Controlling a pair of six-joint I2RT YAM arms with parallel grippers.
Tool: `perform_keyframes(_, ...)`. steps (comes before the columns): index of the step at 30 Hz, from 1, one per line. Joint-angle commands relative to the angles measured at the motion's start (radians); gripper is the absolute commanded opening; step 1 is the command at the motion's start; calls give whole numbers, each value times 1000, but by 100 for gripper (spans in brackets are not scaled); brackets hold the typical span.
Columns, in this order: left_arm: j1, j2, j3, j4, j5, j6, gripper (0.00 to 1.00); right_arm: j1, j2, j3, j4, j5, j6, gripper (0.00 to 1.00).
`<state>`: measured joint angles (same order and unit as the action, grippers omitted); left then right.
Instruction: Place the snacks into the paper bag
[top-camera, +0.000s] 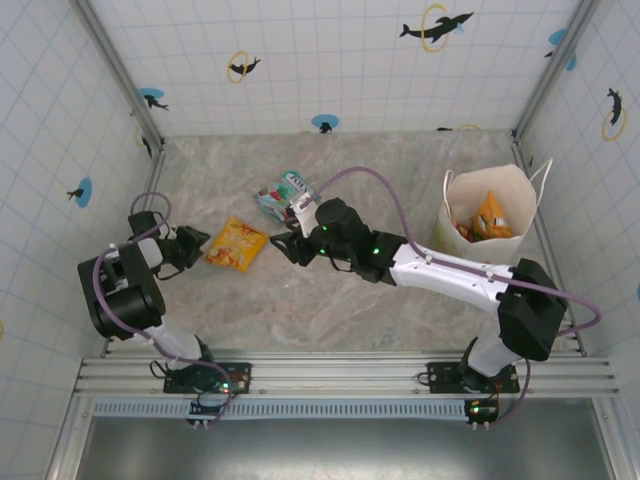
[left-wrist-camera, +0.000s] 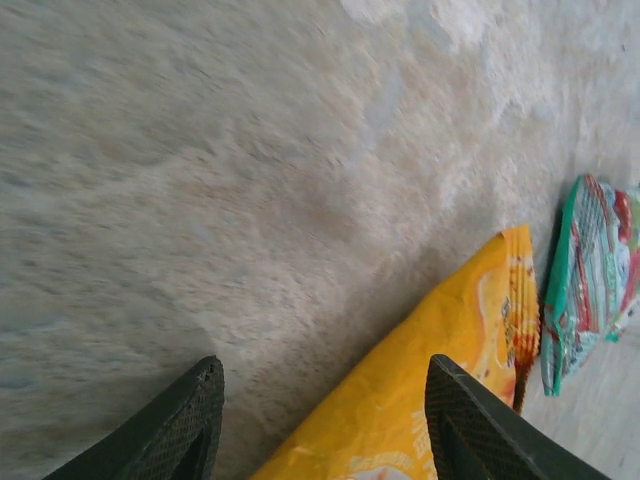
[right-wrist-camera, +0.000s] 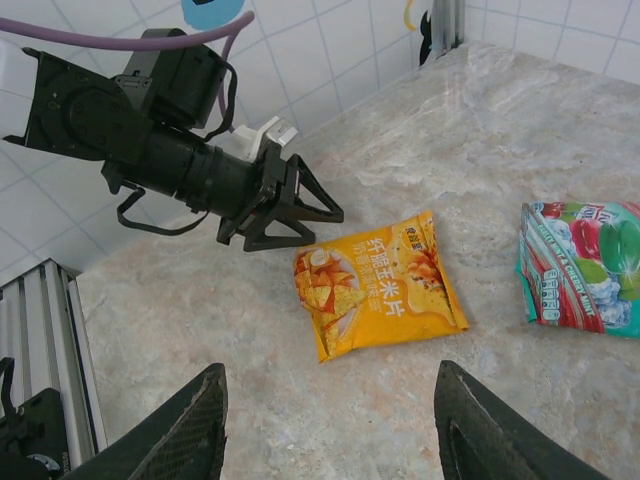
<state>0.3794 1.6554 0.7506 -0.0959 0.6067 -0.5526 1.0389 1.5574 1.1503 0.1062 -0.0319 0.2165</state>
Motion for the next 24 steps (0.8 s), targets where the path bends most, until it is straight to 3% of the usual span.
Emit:
perform_keyframes(1, -35, 14, -26, -40, 73, 52, 55, 1, 12, -20, 56, -5, 4, 56)
perform_keyframes(9, -76, -109, -179, -33, 142, 89, 55, -4, 18, -26, 68, -24, 6, 56)
perform_keyframes(16, -156, -101, -196, -28, 143, 119, 55, -4, 23, -27, 76, -30, 12, 56)
perform_keyframes(24, -207, -48, -161, 9, 102, 91, 26, -4, -5, -49, 78, -1, 9, 56)
